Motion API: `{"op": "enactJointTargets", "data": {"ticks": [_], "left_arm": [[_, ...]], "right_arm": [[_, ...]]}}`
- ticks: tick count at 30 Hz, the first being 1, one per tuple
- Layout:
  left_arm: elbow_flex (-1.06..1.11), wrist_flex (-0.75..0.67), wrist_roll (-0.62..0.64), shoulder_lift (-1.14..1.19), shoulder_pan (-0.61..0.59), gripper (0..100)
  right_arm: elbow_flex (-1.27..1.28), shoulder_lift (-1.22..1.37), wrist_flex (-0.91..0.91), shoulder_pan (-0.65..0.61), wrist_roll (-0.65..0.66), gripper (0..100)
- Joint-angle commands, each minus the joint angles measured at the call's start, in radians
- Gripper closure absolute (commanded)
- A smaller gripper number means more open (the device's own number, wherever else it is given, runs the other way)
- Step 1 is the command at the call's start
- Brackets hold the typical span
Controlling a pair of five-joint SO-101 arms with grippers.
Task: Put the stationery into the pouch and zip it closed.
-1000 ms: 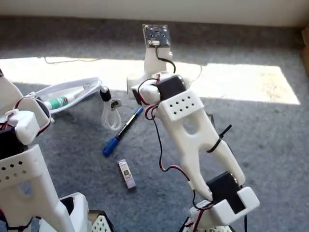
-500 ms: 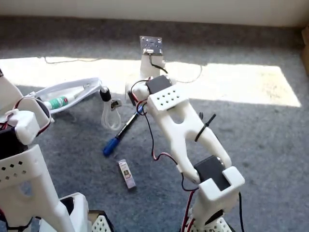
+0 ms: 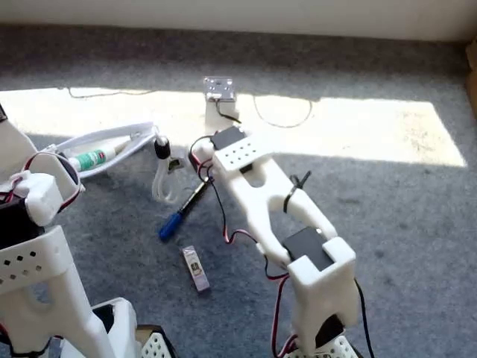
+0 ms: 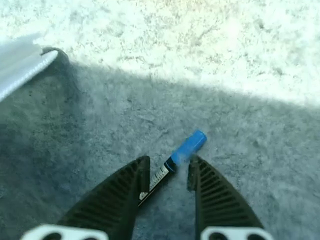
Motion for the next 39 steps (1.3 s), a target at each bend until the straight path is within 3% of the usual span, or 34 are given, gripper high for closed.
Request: {"op": "enactJointTargets", "data": {"ticks": [1,32,39], "left_arm": [[-0.004,-0.020,-0.009,-0.013,-0.016,99],[-0.004,-0.015,-0.009,-0.013,-0.016,99],[-0.004,-0.014,-0.009,-0.013,-0.016,99]], "right_arm": [[-0.062,-0.010,-0.027,-0.016,-0.008,87.2],[-0.051,0.001,-0.091,-0.008,0.002,87.2],[-0.059,0.137,-0.090,0.004,-0.003,87.2]]}}
